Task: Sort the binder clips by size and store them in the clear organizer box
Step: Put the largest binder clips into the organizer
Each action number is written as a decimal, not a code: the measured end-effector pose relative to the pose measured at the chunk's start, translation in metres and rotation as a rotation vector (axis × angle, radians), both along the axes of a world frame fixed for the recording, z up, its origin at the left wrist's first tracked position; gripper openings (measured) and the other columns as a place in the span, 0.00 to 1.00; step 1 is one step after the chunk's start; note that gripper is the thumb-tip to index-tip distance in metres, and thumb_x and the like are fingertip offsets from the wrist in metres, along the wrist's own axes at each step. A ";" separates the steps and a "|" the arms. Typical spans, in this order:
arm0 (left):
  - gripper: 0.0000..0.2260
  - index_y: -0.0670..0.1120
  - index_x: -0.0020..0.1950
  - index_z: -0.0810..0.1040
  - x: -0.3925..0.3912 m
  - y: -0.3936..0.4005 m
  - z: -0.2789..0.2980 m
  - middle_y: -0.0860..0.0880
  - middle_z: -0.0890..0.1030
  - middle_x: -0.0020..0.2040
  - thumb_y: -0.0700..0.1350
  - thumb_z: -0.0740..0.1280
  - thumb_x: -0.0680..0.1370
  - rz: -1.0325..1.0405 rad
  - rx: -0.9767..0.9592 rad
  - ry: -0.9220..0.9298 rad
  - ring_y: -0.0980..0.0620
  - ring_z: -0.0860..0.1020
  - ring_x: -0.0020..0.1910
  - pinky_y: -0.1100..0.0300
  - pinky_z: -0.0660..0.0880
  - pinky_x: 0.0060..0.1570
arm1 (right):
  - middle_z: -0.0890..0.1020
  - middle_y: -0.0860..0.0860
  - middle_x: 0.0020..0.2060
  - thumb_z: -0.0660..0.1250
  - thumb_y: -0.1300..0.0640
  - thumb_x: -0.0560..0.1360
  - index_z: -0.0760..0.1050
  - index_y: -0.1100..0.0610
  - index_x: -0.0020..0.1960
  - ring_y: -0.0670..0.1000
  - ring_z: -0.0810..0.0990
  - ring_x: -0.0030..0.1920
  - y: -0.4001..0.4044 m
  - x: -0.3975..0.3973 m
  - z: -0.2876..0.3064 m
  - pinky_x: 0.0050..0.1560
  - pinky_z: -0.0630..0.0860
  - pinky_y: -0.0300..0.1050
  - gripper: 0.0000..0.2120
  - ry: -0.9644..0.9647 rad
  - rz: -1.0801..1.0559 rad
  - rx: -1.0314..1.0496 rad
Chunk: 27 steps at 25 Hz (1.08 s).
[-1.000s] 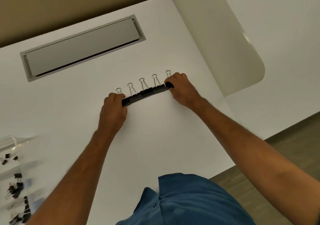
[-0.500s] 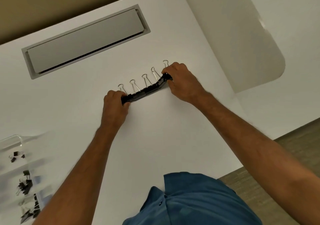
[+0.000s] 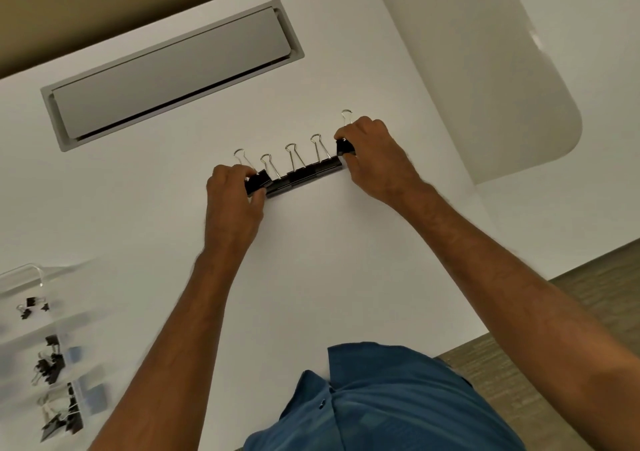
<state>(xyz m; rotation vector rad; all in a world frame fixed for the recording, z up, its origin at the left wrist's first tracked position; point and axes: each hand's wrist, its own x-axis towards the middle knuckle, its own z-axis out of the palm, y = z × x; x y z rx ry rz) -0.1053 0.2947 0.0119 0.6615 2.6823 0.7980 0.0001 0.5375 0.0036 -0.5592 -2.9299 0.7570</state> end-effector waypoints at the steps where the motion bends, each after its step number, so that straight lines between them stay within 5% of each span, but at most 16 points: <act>1: 0.12 0.45 0.60 0.76 0.001 0.005 0.001 0.46 0.72 0.58 0.42 0.70 0.77 -0.031 -0.002 -0.003 0.47 0.70 0.59 0.60 0.67 0.54 | 0.76 0.54 0.56 0.65 0.63 0.77 0.75 0.56 0.63 0.55 0.72 0.56 -0.005 -0.004 0.003 0.50 0.75 0.49 0.15 0.004 0.046 -0.018; 7: 0.08 0.47 0.56 0.79 0.004 0.018 -0.013 0.48 0.73 0.53 0.45 0.69 0.78 -0.201 -0.132 0.037 0.48 0.71 0.53 0.50 0.76 0.46 | 0.77 0.53 0.55 0.64 0.63 0.78 0.76 0.56 0.62 0.55 0.73 0.54 -0.020 -0.011 -0.013 0.50 0.75 0.54 0.13 -0.100 0.182 0.030; 12: 0.09 0.46 0.59 0.78 0.007 0.017 -0.021 0.47 0.74 0.54 0.45 0.67 0.79 -0.192 -0.126 0.027 0.48 0.71 0.53 0.52 0.75 0.48 | 0.79 0.52 0.52 0.65 0.68 0.73 0.78 0.56 0.60 0.56 0.75 0.51 -0.023 -0.008 -0.022 0.44 0.76 0.52 0.18 -0.075 0.190 0.098; 19: 0.11 0.46 0.61 0.77 -0.001 0.015 -0.024 0.47 0.76 0.52 0.43 0.66 0.79 -0.156 -0.114 0.025 0.47 0.74 0.52 0.54 0.72 0.49 | 0.76 0.51 0.55 0.64 0.66 0.77 0.75 0.54 0.63 0.52 0.71 0.54 -0.022 -0.015 -0.010 0.48 0.77 0.53 0.16 -0.037 0.079 -0.061; 27: 0.09 0.43 0.59 0.78 -0.007 0.016 -0.030 0.45 0.72 0.53 0.41 0.67 0.79 -0.168 -0.100 -0.004 0.47 0.75 0.46 0.54 0.75 0.45 | 0.76 0.52 0.56 0.62 0.67 0.76 0.76 0.56 0.62 0.55 0.72 0.55 -0.055 -0.031 -0.012 0.46 0.77 0.52 0.17 -0.068 0.236 -0.035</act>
